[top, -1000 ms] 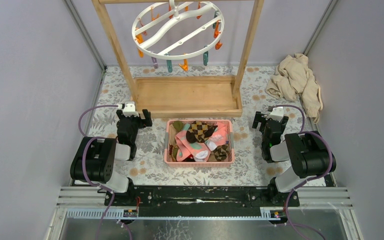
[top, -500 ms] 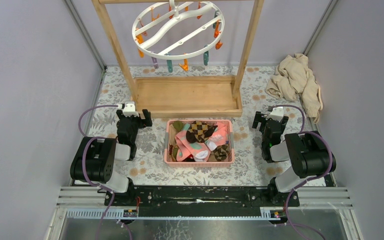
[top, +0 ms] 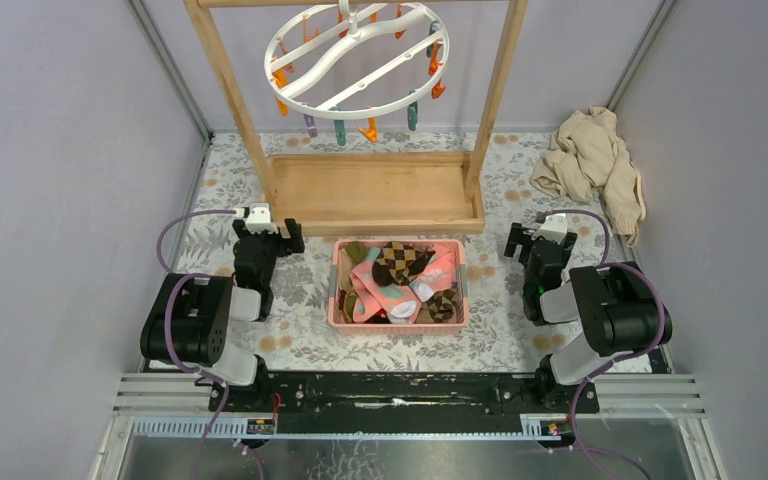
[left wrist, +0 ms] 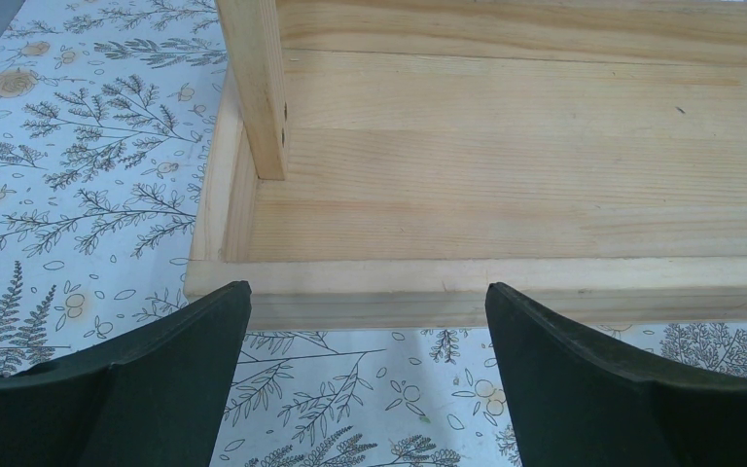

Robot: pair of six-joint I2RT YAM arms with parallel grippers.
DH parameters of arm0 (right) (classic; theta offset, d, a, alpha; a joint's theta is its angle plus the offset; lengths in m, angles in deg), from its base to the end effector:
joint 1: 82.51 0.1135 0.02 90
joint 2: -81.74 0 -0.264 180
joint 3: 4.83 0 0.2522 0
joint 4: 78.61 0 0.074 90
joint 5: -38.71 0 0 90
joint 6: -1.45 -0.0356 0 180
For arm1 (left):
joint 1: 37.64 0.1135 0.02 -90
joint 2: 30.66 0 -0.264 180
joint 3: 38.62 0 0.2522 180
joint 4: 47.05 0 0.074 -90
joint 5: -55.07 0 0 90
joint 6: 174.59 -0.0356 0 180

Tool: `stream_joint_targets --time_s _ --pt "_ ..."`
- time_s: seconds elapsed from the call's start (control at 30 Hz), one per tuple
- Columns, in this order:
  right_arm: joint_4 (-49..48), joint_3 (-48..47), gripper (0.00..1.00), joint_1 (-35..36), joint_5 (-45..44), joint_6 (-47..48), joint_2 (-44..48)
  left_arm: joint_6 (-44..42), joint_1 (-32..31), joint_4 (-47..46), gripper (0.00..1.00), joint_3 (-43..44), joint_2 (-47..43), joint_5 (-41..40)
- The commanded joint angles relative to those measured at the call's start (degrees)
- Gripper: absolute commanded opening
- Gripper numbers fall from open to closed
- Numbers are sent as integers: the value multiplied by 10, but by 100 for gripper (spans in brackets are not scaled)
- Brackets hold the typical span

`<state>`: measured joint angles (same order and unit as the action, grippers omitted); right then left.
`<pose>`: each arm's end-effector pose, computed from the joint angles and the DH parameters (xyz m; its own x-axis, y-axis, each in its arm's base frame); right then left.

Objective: Remove the socks clipped to the hanger
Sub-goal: Reset both arms

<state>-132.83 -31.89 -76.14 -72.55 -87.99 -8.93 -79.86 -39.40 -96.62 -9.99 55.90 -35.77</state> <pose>0.2409 0.0139 0.1341 -0.1646 -0.0275 -0.9860 0.2505 0.9657 -0.0688 0.2464 -0.0070 0.1474 -0.1462 -0.0780 -0.9862 0.0042 0.9968 -0.0795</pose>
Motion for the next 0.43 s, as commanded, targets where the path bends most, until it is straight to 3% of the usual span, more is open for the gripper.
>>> stream_joint_targets --time_s 0.0,0.4 --pt "-29 -6 100 -3 6 -3 14 -14 5 -39 98 -2 4 -3" --pt "-11 -14 100 -3 8 -3 14 -14 5 -39 98 -1 4 -3"
